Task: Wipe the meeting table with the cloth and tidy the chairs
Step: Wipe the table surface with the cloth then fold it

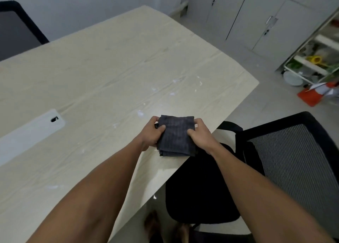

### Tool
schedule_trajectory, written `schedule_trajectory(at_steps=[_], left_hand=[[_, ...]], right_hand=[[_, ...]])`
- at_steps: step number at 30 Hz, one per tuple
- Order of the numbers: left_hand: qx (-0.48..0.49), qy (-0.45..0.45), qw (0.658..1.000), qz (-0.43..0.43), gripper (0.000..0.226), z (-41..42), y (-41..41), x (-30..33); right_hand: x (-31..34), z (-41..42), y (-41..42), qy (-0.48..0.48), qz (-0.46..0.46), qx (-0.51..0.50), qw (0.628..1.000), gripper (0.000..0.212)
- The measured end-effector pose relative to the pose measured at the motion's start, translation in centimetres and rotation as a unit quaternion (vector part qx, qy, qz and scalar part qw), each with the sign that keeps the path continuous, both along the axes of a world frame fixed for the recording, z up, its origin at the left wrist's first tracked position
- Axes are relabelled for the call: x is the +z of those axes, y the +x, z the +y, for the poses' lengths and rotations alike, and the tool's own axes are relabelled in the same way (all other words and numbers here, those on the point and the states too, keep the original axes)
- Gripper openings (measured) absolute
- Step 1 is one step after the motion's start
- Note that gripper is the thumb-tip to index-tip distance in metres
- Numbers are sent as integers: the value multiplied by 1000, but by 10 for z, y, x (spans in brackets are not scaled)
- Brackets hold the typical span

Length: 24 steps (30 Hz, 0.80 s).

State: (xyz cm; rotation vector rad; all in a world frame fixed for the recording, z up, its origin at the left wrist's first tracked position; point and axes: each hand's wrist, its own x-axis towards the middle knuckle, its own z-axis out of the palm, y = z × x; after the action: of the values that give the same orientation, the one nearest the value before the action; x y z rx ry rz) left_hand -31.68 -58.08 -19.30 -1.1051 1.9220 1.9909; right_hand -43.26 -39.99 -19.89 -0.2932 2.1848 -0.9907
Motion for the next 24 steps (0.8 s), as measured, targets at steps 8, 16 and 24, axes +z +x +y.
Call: schedule_trajectory(at_steps=[8,16,24], left_hand=[[-19,-86,995,35,37,13,-72,-51],[-280,-513,811,15,74,-4,-49,-124],[-245,-554,796,1,77,7,-47,-138]], right_hand=[[-36,1,-86,103,177,-49,978,62],[-96,-56,-60,216,257,70,940,76],[-112,-26,-128,281,255,-25,925,93]])
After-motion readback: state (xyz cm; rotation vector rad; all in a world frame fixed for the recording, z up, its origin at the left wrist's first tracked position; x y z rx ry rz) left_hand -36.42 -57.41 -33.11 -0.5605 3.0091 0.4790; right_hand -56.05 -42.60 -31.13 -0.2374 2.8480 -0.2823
